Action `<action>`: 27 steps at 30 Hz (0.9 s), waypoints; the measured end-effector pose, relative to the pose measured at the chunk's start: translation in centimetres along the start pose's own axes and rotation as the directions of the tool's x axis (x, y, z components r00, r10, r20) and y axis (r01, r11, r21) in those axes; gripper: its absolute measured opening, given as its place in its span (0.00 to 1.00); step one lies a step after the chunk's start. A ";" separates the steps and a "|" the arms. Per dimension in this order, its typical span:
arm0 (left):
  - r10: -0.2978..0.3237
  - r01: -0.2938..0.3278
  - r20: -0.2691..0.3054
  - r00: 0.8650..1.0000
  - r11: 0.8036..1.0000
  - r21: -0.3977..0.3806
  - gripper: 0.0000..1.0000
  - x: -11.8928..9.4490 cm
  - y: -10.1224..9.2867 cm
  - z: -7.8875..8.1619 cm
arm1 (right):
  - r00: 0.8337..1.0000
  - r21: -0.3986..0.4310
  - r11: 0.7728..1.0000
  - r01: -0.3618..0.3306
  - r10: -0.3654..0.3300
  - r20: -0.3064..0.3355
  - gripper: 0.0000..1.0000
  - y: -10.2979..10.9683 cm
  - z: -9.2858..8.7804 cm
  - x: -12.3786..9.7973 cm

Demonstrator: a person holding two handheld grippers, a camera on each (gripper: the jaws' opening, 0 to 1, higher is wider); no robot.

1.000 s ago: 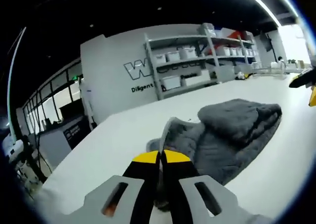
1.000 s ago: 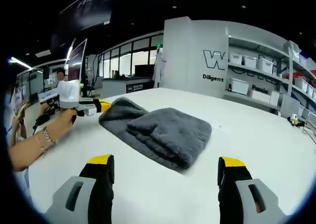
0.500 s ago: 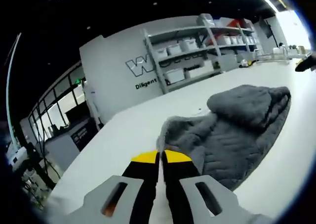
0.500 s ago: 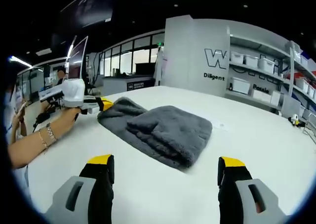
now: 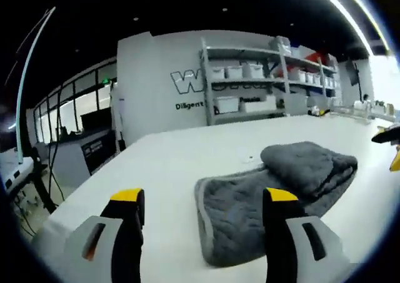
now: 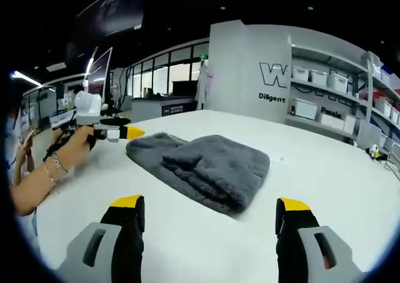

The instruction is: Open the folded towel by lifting each exposed corner and separating the folded layers until the towel lies flat within the target outline without major curled edges

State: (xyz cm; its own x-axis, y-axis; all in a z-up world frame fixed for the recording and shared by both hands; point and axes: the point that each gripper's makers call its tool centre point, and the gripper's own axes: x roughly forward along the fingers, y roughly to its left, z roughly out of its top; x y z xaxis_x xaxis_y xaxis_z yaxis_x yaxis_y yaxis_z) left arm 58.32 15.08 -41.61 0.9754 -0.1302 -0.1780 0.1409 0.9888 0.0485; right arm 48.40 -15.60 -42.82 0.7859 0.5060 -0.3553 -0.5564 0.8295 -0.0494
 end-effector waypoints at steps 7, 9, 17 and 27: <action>-0.139 0.139 0.010 0.990 0.989 -0.042 0.99 -0.5 -1.8 -0.1 | 1.000 -0.007 1.000 0.001 -0.002 -0.009 0.87 0.1 -0.2 0.2; -0.180 0.180 0.002 0.984 0.982 -0.051 0.99 -0.5 -2.5 -0.1 | 1.000 -0.011 1.000 0.002 -0.002 -0.013 0.87 0.1 -0.3 0.3; -0.299 0.298 0.045 0.953 0.954 0.013 0.99 -2.8 -5.5 2.5 | 1.000 -0.049 0.999 -0.001 0.001 0.012 0.87 1.0 0.3 0.4; -0.405 0.400 0.050 0.913 0.913 0.081 0.99 -6.2 -8.1 4.7 | 0.995 -0.132 0.991 -0.015 0.028 0.096 0.83 2.7 2.4 2.1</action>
State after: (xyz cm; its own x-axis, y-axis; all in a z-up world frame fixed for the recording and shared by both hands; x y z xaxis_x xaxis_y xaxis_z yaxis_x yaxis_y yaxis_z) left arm 51.96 7.53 -36.31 0.8420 -0.5230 -0.1326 0.5329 0.8446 0.0523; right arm 49.17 -11.71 -41.41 0.7923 0.5492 -0.2656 -0.5988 0.7834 -0.1665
